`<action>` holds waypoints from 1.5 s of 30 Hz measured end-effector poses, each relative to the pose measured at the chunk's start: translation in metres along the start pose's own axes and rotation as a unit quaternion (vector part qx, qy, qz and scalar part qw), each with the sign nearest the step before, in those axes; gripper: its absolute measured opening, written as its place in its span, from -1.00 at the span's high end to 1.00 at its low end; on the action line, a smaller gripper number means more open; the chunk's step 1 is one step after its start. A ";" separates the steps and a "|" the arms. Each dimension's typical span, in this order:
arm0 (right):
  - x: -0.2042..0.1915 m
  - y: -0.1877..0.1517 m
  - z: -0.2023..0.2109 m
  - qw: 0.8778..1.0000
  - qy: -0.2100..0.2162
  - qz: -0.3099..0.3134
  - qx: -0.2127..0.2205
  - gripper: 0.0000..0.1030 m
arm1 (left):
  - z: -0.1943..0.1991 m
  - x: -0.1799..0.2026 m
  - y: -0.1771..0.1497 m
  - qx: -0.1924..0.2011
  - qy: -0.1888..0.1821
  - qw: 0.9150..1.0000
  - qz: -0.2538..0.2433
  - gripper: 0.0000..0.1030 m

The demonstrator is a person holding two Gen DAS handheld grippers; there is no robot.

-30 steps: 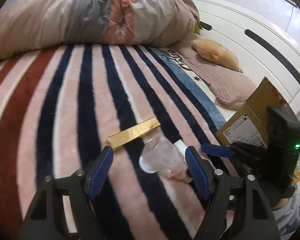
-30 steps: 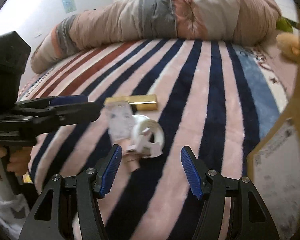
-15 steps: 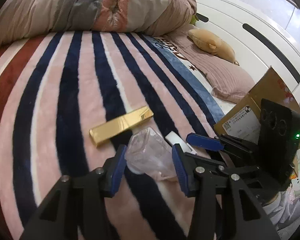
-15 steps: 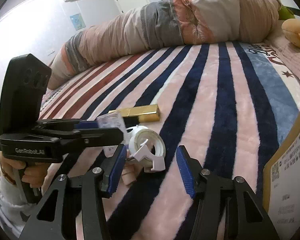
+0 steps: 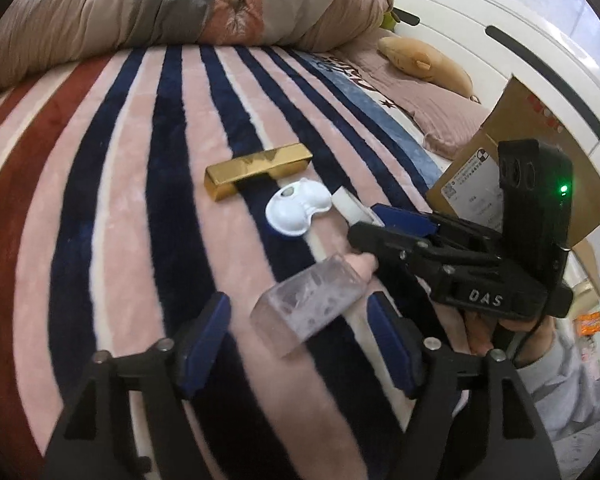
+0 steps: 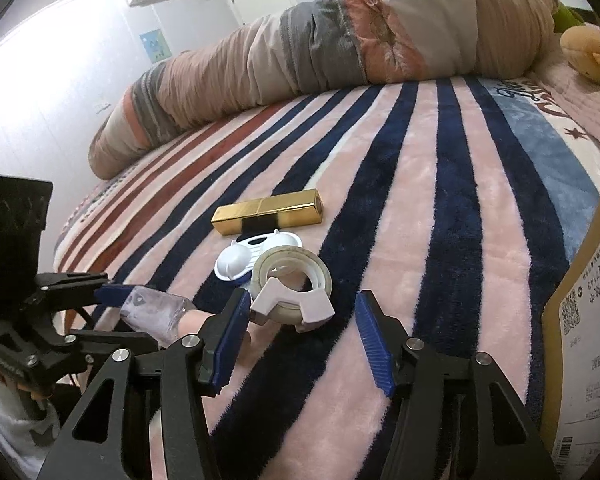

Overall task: Organize rigid objects
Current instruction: 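Grasp the clear perfume bottle with the left gripper, then grasp the white tape roll with the right gripper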

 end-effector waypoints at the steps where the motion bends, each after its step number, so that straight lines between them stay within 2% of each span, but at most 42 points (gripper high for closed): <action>1: -0.001 0.000 0.000 1.000 -0.001 0.001 0.000 0.01 | -0.003 0.001 0.001 0.005 0.010 1.000 -0.009 -0.32; 3: -0.002 0.000 0.001 1.000 -0.002 0.001 -0.002 0.01 | -0.008 0.004 0.004 0.017 0.021 0.999 -0.022 -0.24; 5: -0.001 0.000 0.002 1.000 -0.002 0.001 -0.002 0.01 | -0.011 0.007 0.005 0.023 0.019 0.999 -0.037 -0.01; 11: -0.004 0.003 0.004 1.000 -0.009 0.013 0.001 0.01 | 0.002 0.005 -0.009 0.026 0.032 0.998 -0.053 0.03; 12: -0.005 0.003 0.005 1.000 -0.012 0.017 0.001 0.01 | 0.008 0.003 -0.012 0.029 0.037 0.998 -0.050 0.26; 13: -0.006 0.003 0.006 1.000 -0.014 0.020 0.001 0.01 | 0.016 -0.001 -0.015 0.031 0.038 0.998 -0.044 0.31; 16: -0.011 0.002 0.011 0.999 -0.031 0.031 0.003 0.03 | 0.035 -0.018 -0.021 0.050 0.050 0.997 -0.010 0.32; 19: -0.020 -0.005 0.016 0.997 -0.050 0.059 0.004 0.10 | 0.041 -0.027 -0.025 0.053 0.041 0.998 0.006 0.33; 23: -0.033 -0.007 0.014 0.992 -0.087 0.095 0.003 0.09 | 0.032 -0.026 -0.020 0.049 0.042 0.998 0.007 0.27; 26: -0.028 -0.002 0.010 0.992 -0.101 0.074 -0.001 0.08 | 0.023 -0.027 -0.014 0.046 0.053 0.997 0.008 0.21; 29: -0.024 0.004 0.005 0.994 -0.095 0.054 -0.009 0.08 | 0.017 -0.028 -0.011 0.046 0.063 0.997 0.007 0.25; 31: -0.023 0.006 0.004 0.994 -0.096 0.049 -0.011 0.10 | 0.017 -0.027 -0.010 0.047 0.062 0.997 0.006 0.51; 32: -0.023 0.006 0.004 0.994 -0.097 0.050 -0.011 0.24 | 0.018 -0.027 -0.010 0.049 0.064 0.997 0.006 0.53; 33: -0.024 0.007 0.005 0.993 -0.102 0.053 -0.011 0.30 | 0.019 -0.027 -0.010 0.051 0.065 0.997 0.005 0.53; 37: -0.030 0.009 0.014 0.993 -0.103 0.054 0.001 0.30 | 0.031 -0.024 -0.010 0.064 0.077 0.995 -0.005 0.53; 41: -0.047 0.014 0.040 0.994 -0.087 0.071 0.018 0.30 | 0.058 -0.013 -0.003 0.087 0.124 0.988 -0.006 0.53; 45: -0.071 0.025 0.098 0.992 -0.058 0.094 0.060 0.30 | 0.091 0.016 0.007 0.117 0.117 0.986 -0.010 0.53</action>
Point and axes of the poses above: each gripper's, at about its wrist camera, not at the fingertips, and z roughly against the way its jaws point, x to its right, y to its top, the point moved 4 cm from there along -z, roughly the way its jaws point, and after that the axes turned 10 degrees about -y, right-handed, at the moved point
